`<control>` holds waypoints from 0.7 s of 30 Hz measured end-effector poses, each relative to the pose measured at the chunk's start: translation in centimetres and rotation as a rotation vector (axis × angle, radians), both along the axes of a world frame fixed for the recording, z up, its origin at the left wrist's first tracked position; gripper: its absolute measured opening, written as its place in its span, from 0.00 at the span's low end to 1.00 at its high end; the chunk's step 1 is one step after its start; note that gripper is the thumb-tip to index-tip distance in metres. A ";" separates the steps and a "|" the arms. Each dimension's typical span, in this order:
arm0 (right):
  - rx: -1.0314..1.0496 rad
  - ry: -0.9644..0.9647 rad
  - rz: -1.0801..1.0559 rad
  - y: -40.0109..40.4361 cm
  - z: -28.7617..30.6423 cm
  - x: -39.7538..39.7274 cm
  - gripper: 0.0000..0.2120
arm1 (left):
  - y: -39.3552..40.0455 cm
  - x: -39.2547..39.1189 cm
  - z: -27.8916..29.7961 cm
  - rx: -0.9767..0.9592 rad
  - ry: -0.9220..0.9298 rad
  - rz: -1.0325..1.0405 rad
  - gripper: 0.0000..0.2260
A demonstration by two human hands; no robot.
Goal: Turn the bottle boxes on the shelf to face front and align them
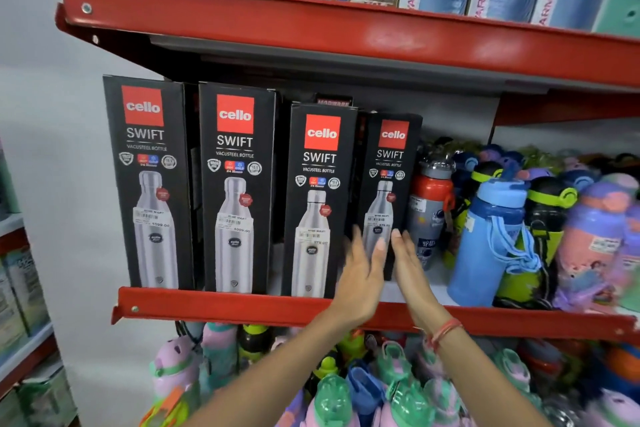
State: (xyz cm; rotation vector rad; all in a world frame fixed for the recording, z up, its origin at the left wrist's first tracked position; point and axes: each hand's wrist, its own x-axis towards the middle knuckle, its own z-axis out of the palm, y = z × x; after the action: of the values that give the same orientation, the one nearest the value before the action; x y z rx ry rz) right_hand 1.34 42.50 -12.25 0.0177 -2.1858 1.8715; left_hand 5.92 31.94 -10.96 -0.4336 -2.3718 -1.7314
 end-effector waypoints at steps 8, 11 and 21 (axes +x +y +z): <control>0.108 0.031 0.045 0.7 -0.4 0.1 0.40 | -0.4 -0.8 -1.0 -0.029 -0.099 0.028 0.41; 0.150 0.019 0.055 1.2 -0.5 1.9 0.41 | -1.4 0.3 -1.5 -0.003 -0.098 0.024 0.42; 0.183 -0.029 0.046 0.7 -0.3 7.1 0.38 | -3.7 4.0 -1.0 0.081 -0.154 -0.054 0.47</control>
State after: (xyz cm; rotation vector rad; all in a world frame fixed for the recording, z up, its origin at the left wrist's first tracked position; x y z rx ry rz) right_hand 8.41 43.24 -12.56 0.0771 -2.3879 1.6988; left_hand 9.95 28.23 -11.96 -0.3680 -2.4025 -1.9429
